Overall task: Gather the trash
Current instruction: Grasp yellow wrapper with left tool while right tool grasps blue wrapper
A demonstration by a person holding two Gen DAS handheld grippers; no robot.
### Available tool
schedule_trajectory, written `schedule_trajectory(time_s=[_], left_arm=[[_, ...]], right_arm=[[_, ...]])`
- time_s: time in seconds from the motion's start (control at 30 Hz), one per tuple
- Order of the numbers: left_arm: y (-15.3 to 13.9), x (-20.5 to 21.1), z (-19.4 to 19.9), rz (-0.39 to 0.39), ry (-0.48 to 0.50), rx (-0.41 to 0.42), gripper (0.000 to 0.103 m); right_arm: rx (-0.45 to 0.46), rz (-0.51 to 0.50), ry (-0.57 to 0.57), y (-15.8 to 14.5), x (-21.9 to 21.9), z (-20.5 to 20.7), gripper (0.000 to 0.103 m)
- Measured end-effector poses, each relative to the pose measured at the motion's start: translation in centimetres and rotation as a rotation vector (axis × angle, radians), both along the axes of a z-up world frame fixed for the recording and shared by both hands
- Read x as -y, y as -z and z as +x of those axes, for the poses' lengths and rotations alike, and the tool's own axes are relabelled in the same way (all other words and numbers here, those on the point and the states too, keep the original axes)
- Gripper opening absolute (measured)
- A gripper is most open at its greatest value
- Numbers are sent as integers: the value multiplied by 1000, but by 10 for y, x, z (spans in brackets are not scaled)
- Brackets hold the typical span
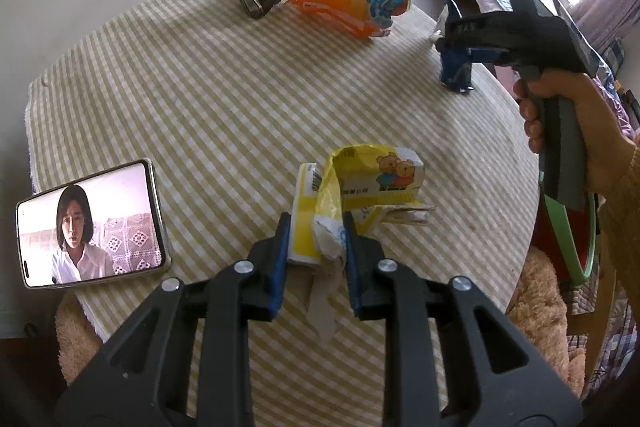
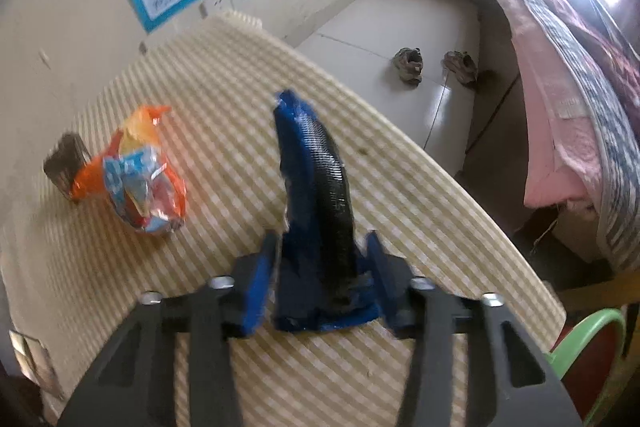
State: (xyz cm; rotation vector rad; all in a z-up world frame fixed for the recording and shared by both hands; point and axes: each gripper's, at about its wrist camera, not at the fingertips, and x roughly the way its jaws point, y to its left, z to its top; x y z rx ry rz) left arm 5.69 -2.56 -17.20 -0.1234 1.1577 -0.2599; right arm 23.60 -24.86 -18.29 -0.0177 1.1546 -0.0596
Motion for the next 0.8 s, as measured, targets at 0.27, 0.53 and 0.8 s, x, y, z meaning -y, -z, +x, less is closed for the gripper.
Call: schedule_trajectory(time_s=[0.27, 0.53, 0.8], left_arm=[[0, 1, 0, 10, 3, -1, 23], [3, 1, 2, 11, -2, -9, 25], [4, 1, 3, 15, -9, -18, 27]], right_arm=[[14, -24, -76, 0, -5, -24, 26], [5, 126, -57, -15, 6, -77, 26], [-11, 214, -103, -25, -1, -147, 26]])
